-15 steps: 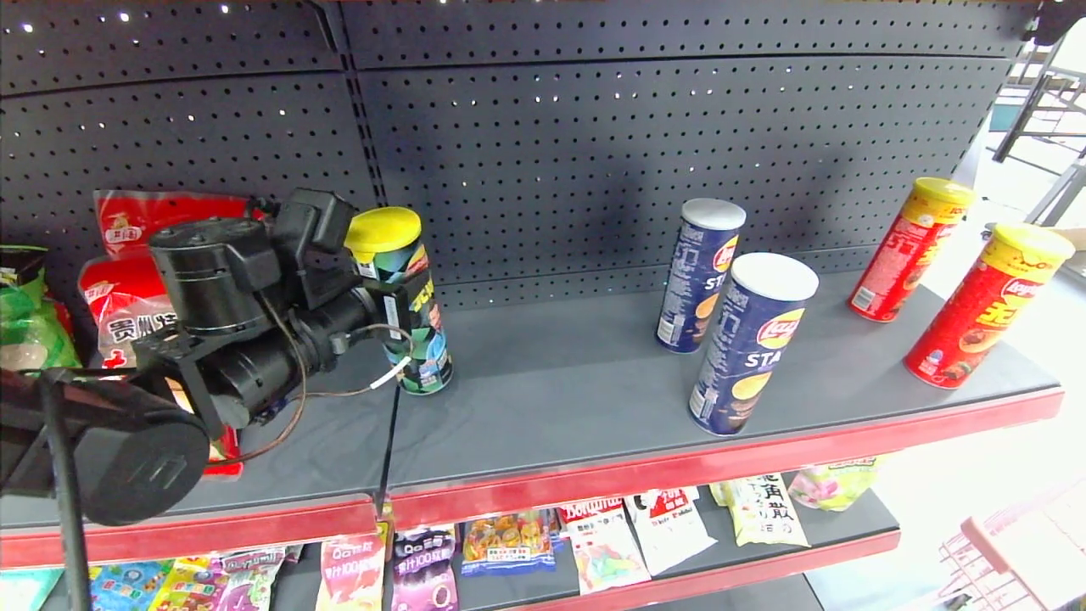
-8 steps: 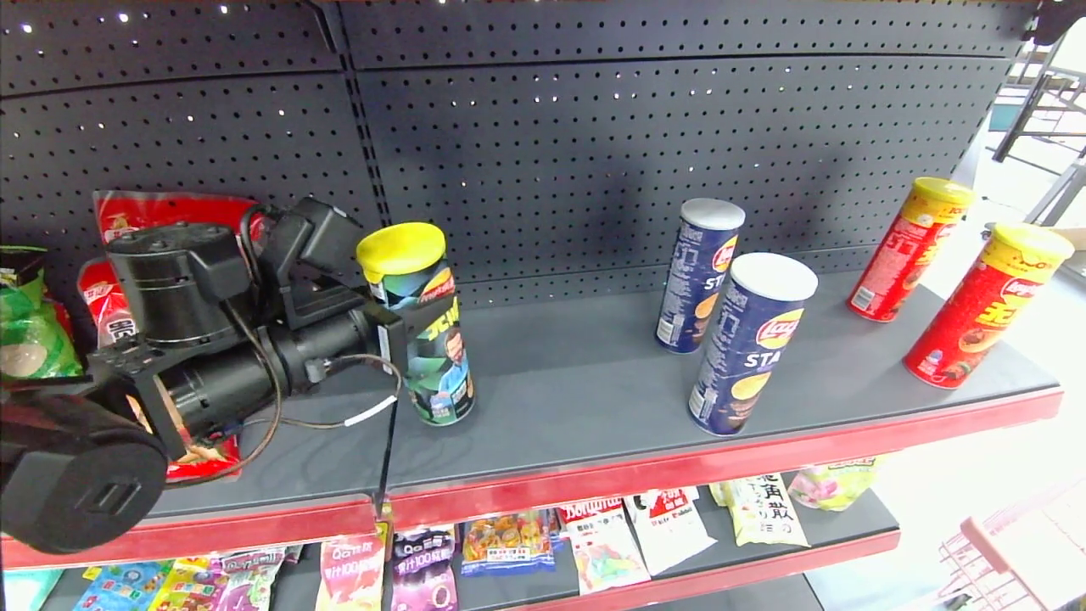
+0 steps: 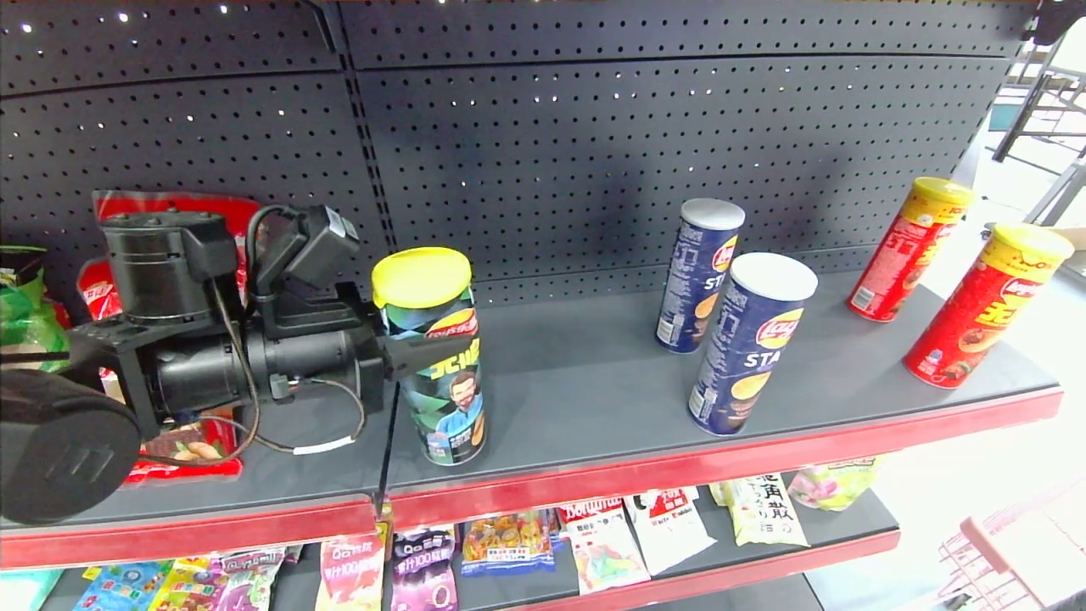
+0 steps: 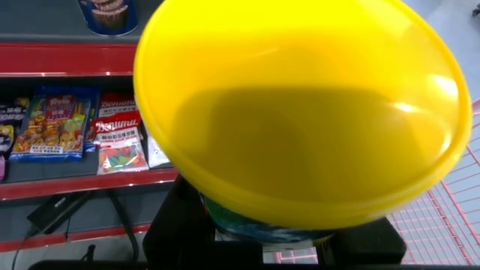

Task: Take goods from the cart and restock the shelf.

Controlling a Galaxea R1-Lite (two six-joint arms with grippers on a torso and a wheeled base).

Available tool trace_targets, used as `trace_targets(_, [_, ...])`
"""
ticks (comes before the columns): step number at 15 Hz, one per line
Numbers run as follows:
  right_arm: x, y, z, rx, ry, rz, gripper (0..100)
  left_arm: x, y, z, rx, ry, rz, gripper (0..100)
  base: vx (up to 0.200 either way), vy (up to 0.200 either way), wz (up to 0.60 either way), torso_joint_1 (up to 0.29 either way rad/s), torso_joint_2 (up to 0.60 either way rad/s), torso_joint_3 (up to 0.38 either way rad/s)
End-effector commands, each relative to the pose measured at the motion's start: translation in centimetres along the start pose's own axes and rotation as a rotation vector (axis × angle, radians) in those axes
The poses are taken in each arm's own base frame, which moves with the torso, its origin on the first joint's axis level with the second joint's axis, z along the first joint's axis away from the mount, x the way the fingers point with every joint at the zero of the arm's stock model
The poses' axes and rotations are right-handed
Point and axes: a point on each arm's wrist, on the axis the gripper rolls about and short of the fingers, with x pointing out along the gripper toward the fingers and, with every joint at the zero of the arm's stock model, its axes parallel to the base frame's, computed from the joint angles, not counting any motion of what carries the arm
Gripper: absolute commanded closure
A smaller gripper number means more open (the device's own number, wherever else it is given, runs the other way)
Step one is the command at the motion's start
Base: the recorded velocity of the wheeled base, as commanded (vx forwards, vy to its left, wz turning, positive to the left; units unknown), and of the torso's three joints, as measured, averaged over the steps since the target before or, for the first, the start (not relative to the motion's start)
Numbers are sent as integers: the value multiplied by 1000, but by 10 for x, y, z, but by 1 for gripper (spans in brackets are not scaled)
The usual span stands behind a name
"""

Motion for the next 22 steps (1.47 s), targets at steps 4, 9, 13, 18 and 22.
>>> trace_targets(4, [2,-1,13,-1,5,-2,100,-10,26,-28,38,23,-46,100,0,0,0,0,0,0])
trace_targets(9, [2,-2,17,0,0,-6,100,-7,27,-33,46,2,-78,100,0,0,0,0,0,0])
trace_targets(13, [2,-2,20,0,-1,-6,100,-10,23,-41,27,-1,-141,100,0,0,0,0,0,0])
trace_targets(18, [4,-2,23,-2,8,-6,100,-6,32,-49,53,-27,-118,100,0,0,0,0,0,0])
trace_targets(22, [4,-2,24,-2,11,-6,100,-6,33,-50,28,-26,-115,100,0,0,0,0,0,0])
